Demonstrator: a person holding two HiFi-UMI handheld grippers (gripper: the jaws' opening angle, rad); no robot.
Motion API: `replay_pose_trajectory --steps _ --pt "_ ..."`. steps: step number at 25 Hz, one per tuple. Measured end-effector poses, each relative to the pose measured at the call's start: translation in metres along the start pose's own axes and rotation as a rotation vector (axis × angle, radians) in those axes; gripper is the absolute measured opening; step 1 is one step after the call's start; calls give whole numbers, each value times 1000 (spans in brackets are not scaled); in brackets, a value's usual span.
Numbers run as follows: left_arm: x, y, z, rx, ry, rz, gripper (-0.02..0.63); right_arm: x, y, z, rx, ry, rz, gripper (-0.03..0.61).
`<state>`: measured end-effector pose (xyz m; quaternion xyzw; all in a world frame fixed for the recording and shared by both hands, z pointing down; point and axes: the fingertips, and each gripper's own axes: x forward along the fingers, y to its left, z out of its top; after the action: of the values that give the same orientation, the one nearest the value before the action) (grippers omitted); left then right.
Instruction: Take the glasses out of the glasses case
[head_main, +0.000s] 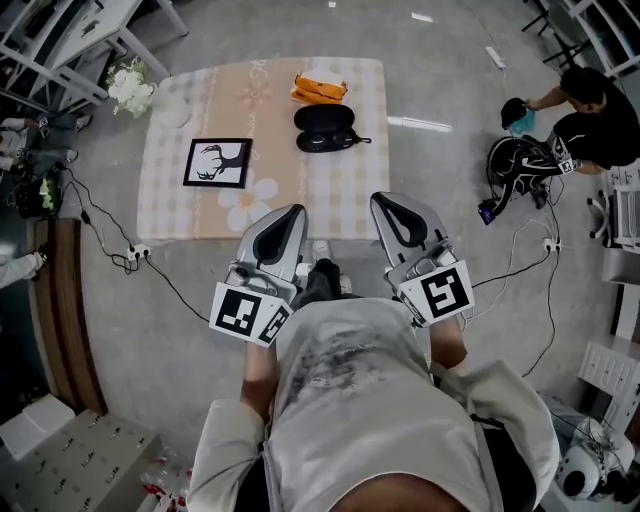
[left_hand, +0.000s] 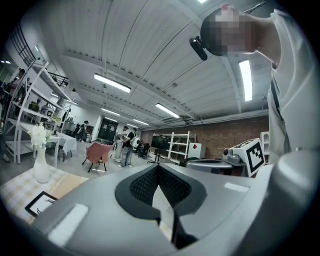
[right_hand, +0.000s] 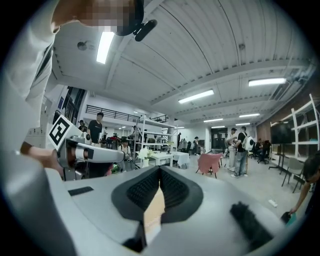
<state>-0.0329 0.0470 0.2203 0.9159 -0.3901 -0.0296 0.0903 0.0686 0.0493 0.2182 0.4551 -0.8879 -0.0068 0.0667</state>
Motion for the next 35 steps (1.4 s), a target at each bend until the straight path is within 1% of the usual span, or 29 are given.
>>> replay_pose_trajectory --steps 24,35 --pt "58 75 -9 -37 53 -21 8 80 -38 -14 8 80 -14 17" --pt "86 107 -11 -67 62 -53 7 115 -51 -16 -5 123 -31 17"
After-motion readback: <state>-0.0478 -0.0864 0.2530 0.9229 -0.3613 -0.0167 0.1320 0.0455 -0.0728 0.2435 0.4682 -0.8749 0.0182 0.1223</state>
